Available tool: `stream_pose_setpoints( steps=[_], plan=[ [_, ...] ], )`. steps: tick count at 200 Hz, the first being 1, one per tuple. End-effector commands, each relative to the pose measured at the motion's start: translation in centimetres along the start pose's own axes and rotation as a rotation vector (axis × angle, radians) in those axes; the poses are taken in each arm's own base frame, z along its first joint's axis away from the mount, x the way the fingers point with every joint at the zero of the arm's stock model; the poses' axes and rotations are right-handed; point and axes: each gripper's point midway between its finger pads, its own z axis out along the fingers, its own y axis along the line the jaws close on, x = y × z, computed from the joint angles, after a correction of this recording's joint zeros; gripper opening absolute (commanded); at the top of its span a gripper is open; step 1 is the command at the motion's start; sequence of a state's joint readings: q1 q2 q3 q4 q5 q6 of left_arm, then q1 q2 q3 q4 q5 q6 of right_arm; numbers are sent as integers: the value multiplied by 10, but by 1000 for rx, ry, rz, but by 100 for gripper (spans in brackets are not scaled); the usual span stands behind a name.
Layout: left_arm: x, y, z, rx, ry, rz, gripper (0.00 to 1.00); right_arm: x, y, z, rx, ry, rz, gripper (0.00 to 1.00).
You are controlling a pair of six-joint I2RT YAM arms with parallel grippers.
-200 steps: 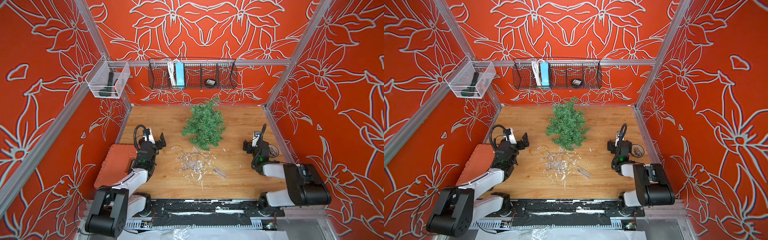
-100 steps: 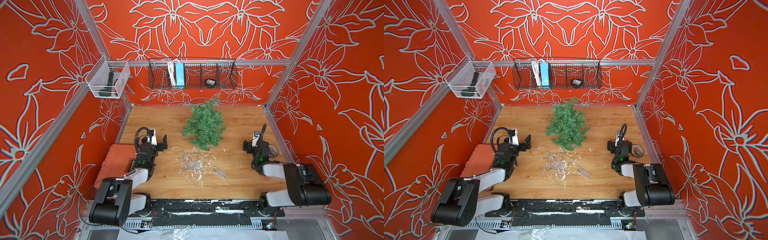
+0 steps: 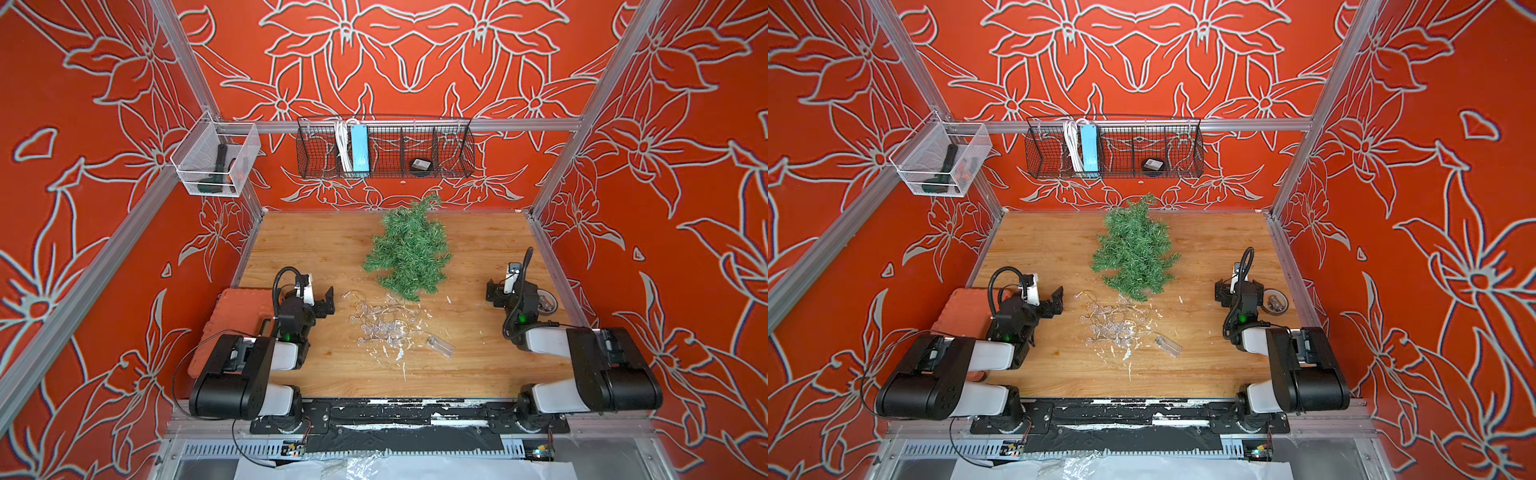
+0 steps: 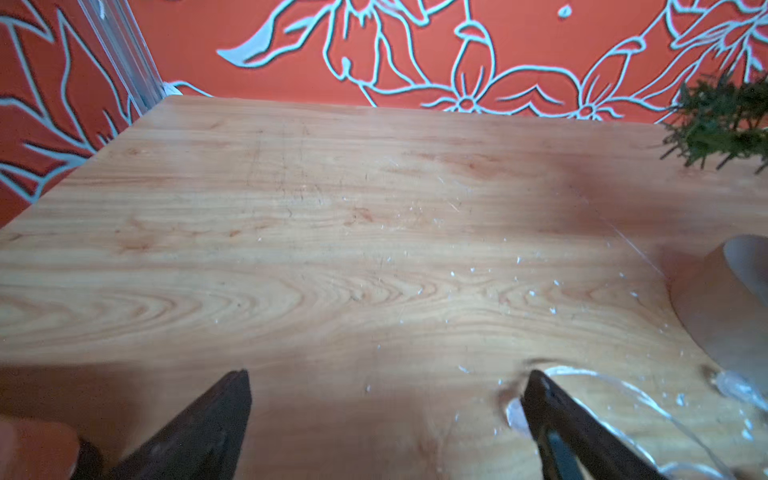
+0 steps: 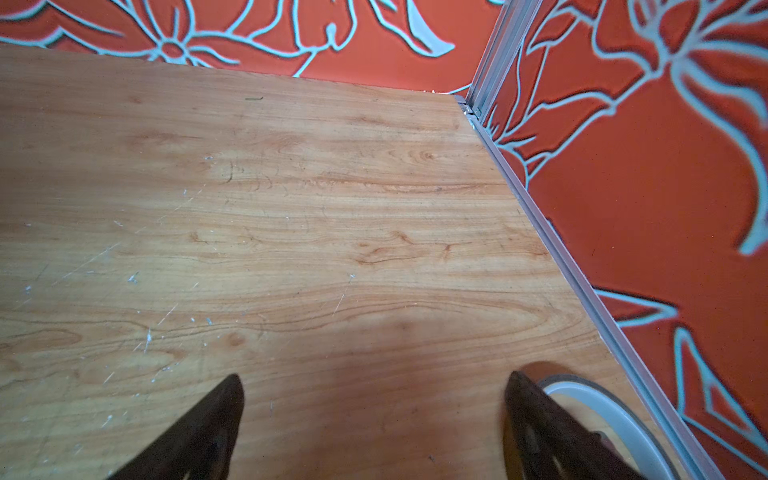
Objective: Remove string lights from the small christmas tree
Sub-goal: Reset both arms
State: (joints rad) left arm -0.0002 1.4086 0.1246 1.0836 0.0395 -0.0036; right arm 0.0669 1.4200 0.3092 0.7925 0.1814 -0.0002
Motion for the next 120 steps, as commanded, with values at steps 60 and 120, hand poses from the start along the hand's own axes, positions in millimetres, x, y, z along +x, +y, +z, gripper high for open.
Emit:
stream_pose_setpoints(
  steps=[60, 120],
  plan=[
    [-30, -4, -3, -2, -132, 15, 99, -10, -1, 3, -2, -19, 5, 98],
    [-28, -3, -2, -4, -118, 17, 99, -10, -1, 1, -6, -22, 6, 98]
  ],
)
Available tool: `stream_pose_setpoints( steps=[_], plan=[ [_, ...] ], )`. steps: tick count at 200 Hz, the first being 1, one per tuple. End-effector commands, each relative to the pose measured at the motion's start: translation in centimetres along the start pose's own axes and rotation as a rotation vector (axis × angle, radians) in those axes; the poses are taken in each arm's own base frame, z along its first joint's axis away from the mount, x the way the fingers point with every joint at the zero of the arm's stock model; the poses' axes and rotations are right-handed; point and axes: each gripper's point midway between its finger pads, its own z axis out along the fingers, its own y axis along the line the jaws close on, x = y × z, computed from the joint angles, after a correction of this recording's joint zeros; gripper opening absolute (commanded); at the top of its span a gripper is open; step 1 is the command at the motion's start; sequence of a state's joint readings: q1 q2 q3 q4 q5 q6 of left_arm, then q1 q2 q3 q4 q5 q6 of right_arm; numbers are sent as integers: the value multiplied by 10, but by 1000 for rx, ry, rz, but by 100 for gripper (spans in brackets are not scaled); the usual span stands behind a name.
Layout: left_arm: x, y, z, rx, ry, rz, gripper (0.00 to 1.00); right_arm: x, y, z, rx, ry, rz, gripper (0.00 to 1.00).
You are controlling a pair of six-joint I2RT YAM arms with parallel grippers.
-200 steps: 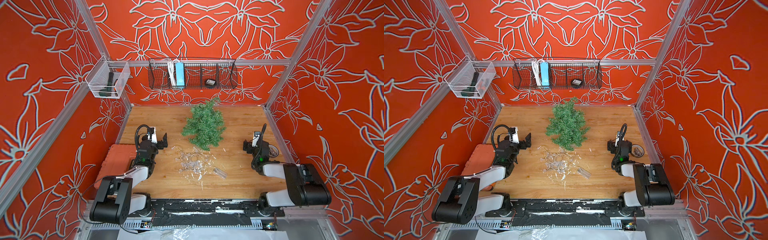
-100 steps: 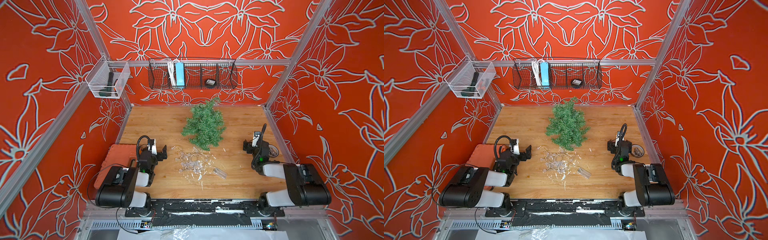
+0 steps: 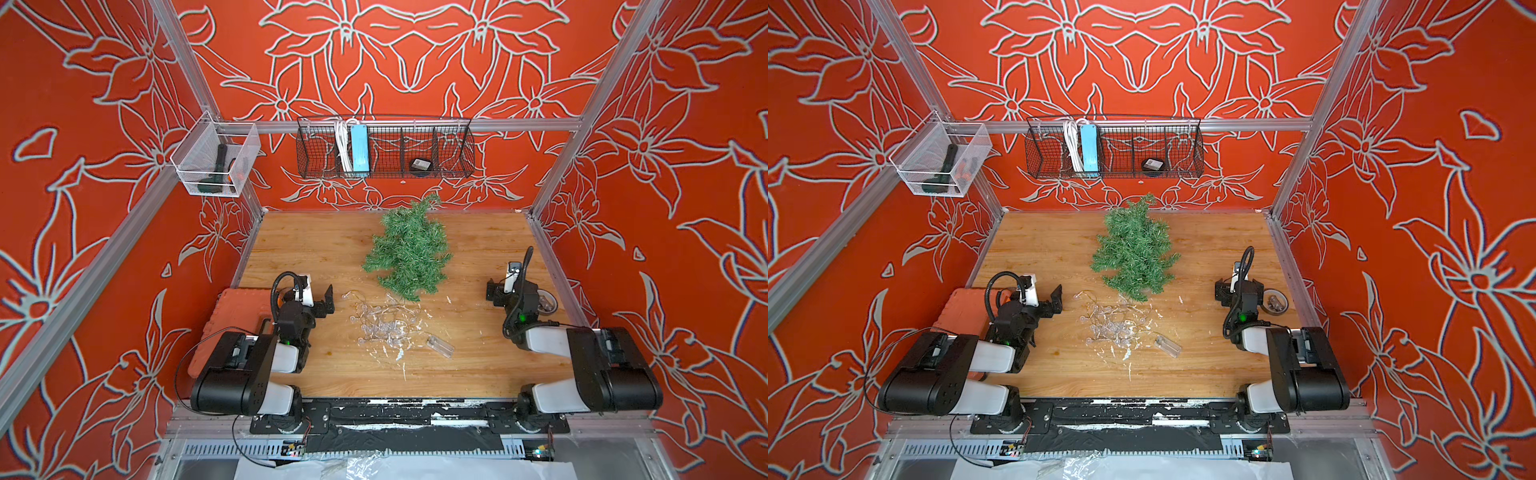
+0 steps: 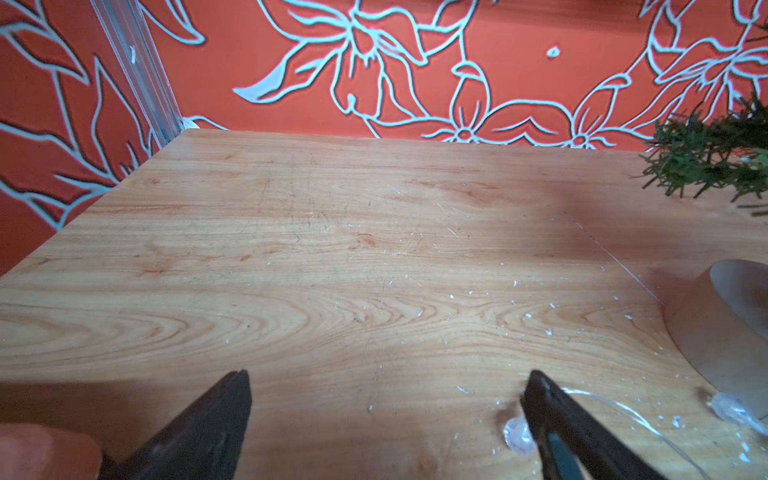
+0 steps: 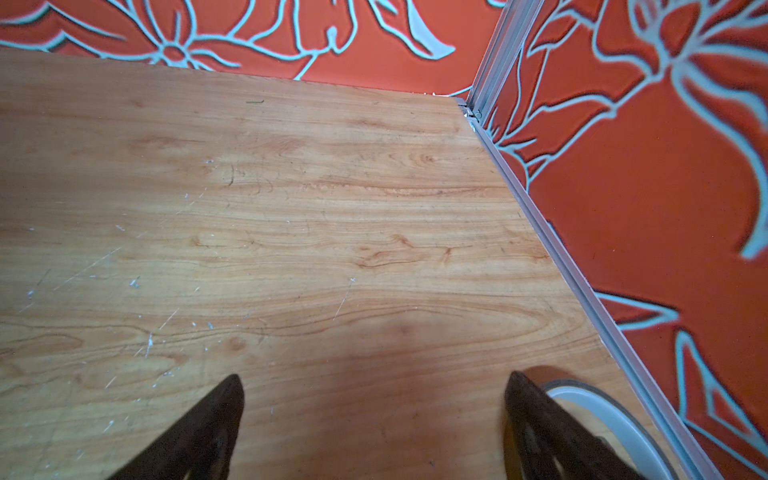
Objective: Remove string lights from the small christmas tree
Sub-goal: Reset both arms
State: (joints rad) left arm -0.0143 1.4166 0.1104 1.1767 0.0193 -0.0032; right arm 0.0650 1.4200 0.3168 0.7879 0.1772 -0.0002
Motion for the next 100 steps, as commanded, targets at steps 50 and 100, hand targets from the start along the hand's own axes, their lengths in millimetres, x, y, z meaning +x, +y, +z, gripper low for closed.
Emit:
stream_pose_setpoints(
  steps=[50, 100],
  plan=[
    [-14, -1, 2, -4, -46, 11, 99, -7, -1, 0, -4, -20, 4, 98],
    [-14, -1, 3, -6, -43, 12, 99, -21, -5, -3, 3, -71, 20, 98]
  ],
)
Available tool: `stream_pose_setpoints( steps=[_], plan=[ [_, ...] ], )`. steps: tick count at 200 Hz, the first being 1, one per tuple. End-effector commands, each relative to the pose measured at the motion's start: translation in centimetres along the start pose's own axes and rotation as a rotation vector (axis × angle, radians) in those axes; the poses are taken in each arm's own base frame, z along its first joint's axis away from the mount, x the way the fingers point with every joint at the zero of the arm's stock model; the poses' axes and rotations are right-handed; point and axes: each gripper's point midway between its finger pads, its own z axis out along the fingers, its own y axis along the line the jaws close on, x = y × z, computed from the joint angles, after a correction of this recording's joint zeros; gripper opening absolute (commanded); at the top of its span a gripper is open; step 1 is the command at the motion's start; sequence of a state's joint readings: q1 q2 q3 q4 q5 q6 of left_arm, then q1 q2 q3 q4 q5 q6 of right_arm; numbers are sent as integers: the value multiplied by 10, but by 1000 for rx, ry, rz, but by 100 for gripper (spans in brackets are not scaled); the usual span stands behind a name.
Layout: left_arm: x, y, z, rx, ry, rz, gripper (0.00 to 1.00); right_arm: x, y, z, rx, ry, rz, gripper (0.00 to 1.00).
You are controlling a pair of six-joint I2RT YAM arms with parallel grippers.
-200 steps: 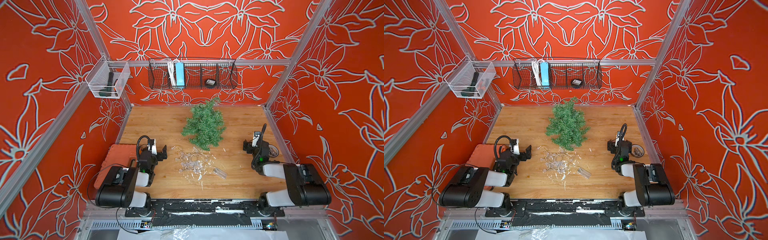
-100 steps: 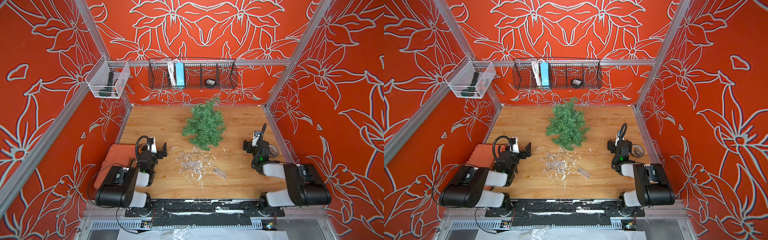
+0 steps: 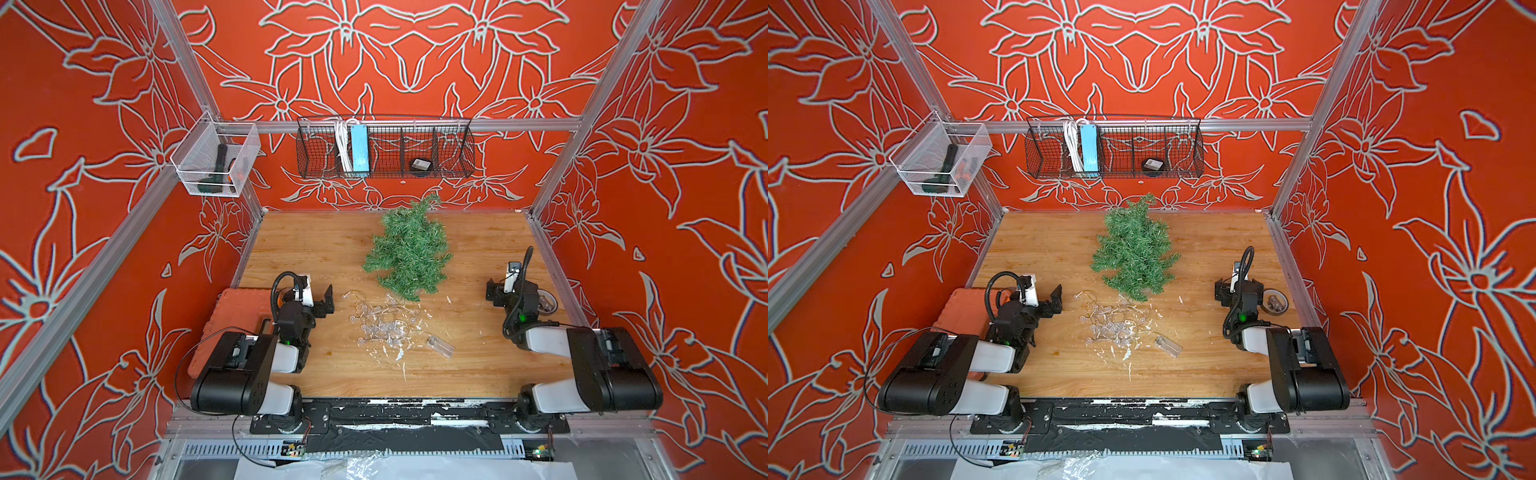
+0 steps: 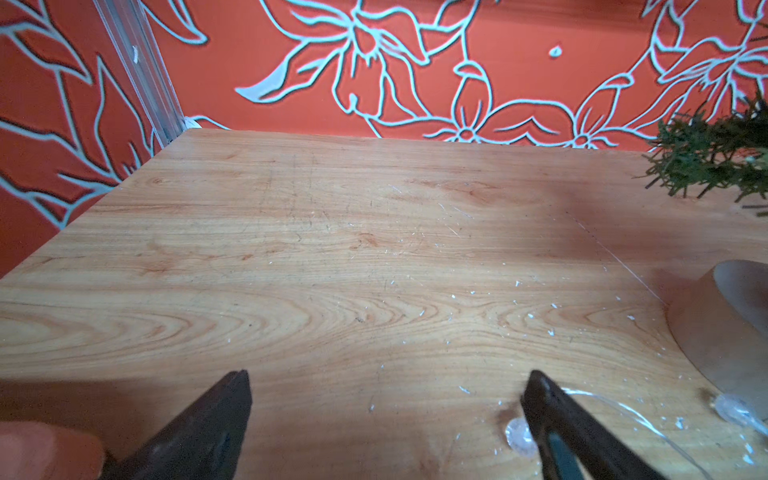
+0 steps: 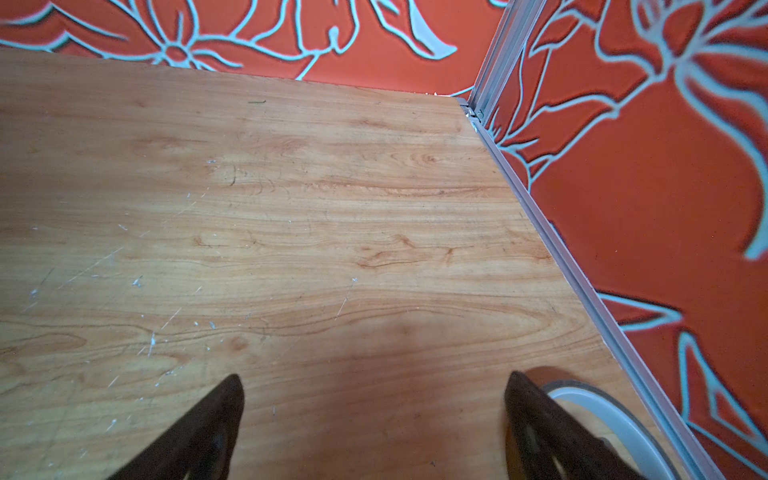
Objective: Remove string lights from the small christmas tree
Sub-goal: Reset both arms
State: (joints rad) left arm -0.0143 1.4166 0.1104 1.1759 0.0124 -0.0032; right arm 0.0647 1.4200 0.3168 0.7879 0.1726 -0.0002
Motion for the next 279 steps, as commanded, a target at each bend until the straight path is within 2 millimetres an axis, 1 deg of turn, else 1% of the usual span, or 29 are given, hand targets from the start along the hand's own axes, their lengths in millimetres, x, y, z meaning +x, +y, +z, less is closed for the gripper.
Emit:
stream_pose_setpoints(
  steps=[1, 12, 25, 35, 42, 47, 53, 62, 66, 69, 71, 73, 81, 87, 96, 105, 111, 118, 119, 124, 136, 149, 160, 170, 183, 196, 211, 222, 279],
  plan=[
    [-14, -2, 3, 0, -44, 12, 99, -23, -5, -4, 6, -74, 19, 98],
    [-14, -2, 3, 0, -44, 13, 99, -43, 0, -22, -50, -45, -15, 98],
    [-14, -2, 3, 0, -44, 13, 99, -91, 0, -49, -102, -151, -2, 98],
    [-13, -2, 3, -1, -41, 14, 99, -121, -3, -70, -111, -251, 19, 98],
    [-14, -2, 3, -2, -44, 15, 99, -131, -7, -78, -103, -281, 26, 98],
    [-14, -2, 3, -1, -42, 14, 99, -133, -10, -80, -92, -282, 22, 98],
    [-13, -2, 3, -1, -42, 14, 99, -127, -11, -78, -77, -257, 5, 98],
    [-14, -2, 3, -2, -43, 15, 99, -102, -15, -66, -42, -171, 6, 98],
    [-14, -2, 3, -4, -44, 15, 99, -96, -14, -62, -40, -159, 11, 98],
    [-14, -3, 3, -2, -43, 15, 99, -83, -11, -56, -45, -141, 9, 98],
    [-14, -3, 3, -2, -43, 15, 99, -82, -10, -55, -46, -143, 10, 98],
    [-14, -3, 3, -3, -43, 15, 99, -73, -8, -50, -47, -133, 9, 98],
    [-14, -3, 3, -2, -44, 16, 99, -55, -5, -39, -44, -113, 13, 98],
    [-14, -3, 3, -3, -44, 17, 99, -48, -1, -33, -58, -111, -10, 99],
    [-14, -3, 3, -4, -42, 16, 99, -31, 4, -21, -67, -50, -19, 98],
    [-14, -3, 3, -4, -43, 17, 99, -13, 15, -9, -110, -33, -41, 98],
    [-13, -2, 3, -6, -41, 17, 99, -6, 18, -3, -118, -38, -41, 98],
    [-14, -2, 3, -5, -42, 16, 99, -16, 18, 0, -118, -103, -24, 98],
    [-13, -2, 3, -5, -41, 17, 99, -10, 19, 0, -120, -75, -29, 98],
    [-14, -3, 3, -3, -43, 16, 99, -4, 18, -1, -122, -12, -38, 98],
    [-14, -3, 3, -4, -43, 17, 99, -12, 15, 3, -130, -67, 0, 98],
    [-14, -3, 3, -4, -44, 16, 99, -5, 13, 1, -127, 3, -12, 98],
    [-14, -3, 3, -4, -43, 18, 99, -10, 13, 3, -127, -54, 4, 98],
    [-14, -3, 3, -3, -44, 17, 99, -6, 13, 1, -127, -5, -10, 98],
    [-14, -3, 3, -3, -42, 17, 99, -11, 13, 1, -128, -54, -1, 98],
    [-14, -3, 3, -3, -42, 17, 99, -7, 12, 1, -126, -11, -9, 98],
    [-14, -3, 3, -5, -43, 17, 99, -10, 13, 2, -126, -43, -2, 98],
    [-14, -3, 3, -3, -44, 18, 99, -7, 13, 2, -127, -10, -8, 98],
    [-14, -3, 3, -4, -45, 17, 99, -7, 13, 6, -143, -10, -4, 98]
  ],
)
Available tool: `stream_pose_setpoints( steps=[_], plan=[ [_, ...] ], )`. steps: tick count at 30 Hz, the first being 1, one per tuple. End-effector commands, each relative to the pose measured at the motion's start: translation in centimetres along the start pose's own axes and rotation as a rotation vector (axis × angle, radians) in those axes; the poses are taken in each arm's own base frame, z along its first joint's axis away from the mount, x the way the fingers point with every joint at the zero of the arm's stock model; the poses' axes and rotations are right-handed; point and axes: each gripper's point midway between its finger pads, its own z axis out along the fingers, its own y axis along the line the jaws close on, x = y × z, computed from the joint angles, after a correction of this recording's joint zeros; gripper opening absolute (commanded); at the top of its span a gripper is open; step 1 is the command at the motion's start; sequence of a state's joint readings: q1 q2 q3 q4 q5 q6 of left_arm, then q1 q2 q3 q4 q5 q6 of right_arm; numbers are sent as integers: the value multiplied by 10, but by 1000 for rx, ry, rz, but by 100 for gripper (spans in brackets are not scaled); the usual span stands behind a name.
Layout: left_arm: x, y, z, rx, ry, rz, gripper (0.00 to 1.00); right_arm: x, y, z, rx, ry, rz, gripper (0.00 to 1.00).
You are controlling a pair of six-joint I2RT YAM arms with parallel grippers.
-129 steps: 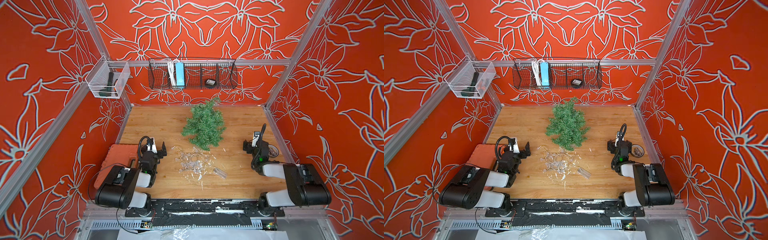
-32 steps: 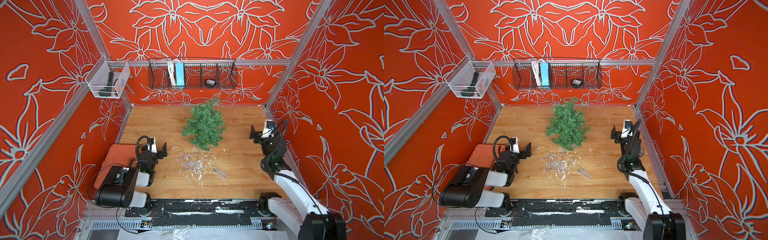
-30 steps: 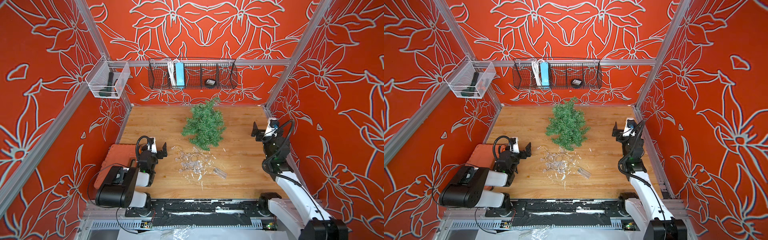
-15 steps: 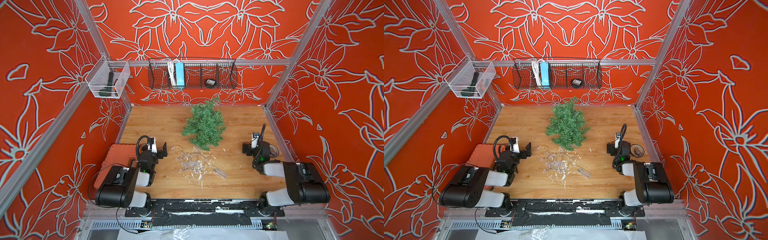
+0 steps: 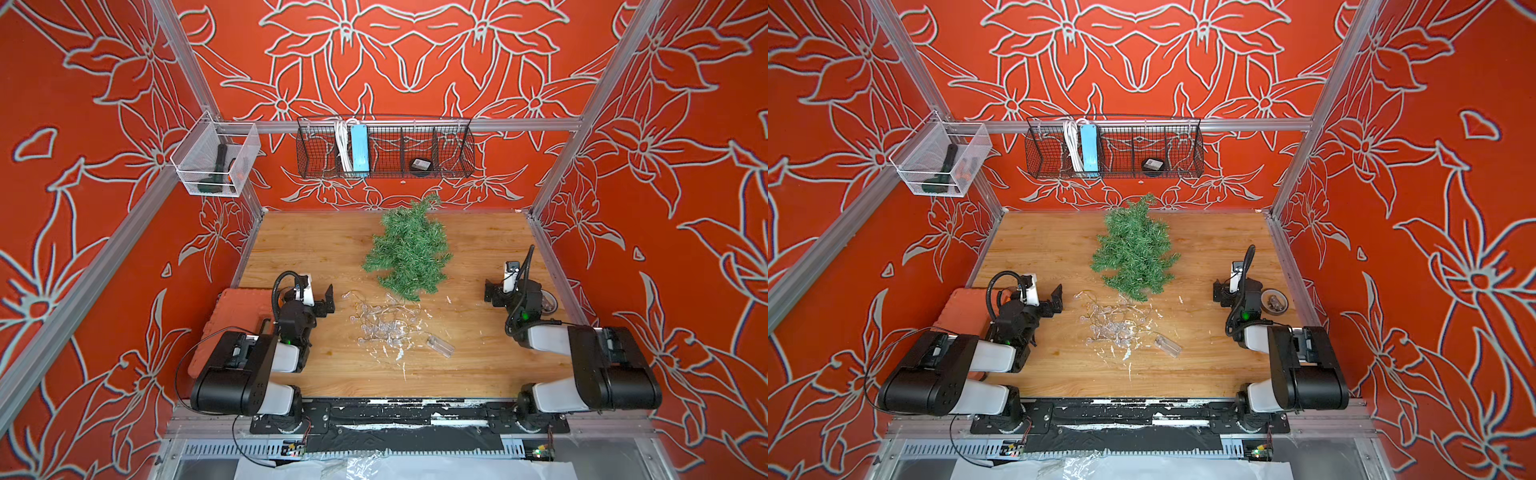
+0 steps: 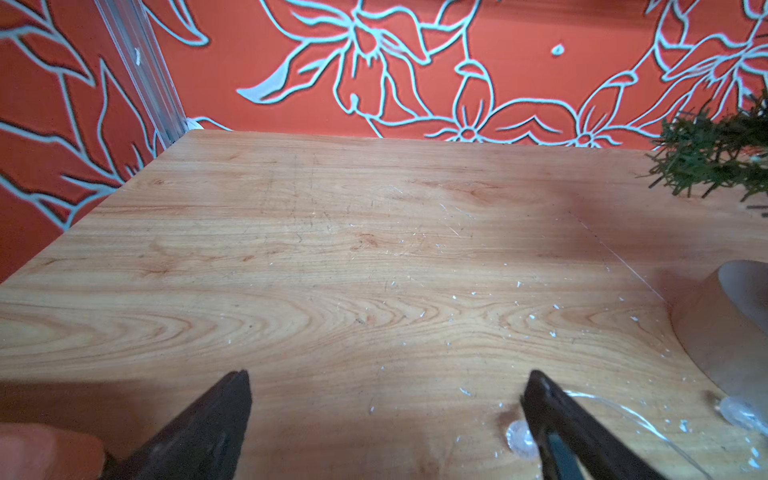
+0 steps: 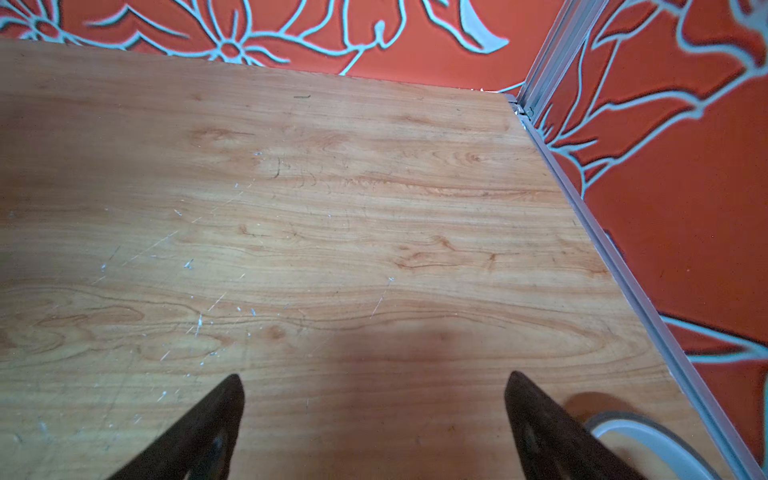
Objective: Remove string lights from the small christmas tree
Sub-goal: Reset both arms
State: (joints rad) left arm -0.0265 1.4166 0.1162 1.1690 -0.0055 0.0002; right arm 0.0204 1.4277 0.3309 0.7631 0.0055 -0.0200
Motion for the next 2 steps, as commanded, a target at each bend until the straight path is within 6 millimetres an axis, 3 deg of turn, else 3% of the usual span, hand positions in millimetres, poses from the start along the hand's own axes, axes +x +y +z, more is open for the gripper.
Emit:
stream_pose_setpoints(
  steps=[1, 2],
  plan=[
    [-14, -2, 2, 1, -45, 11, 99, -8, 0, 2, -15, -18, -1, 98],
    [-14, -2, 2, 1, -45, 11, 99, -8, 0, 1, -13, -18, 0, 98]
  ],
)
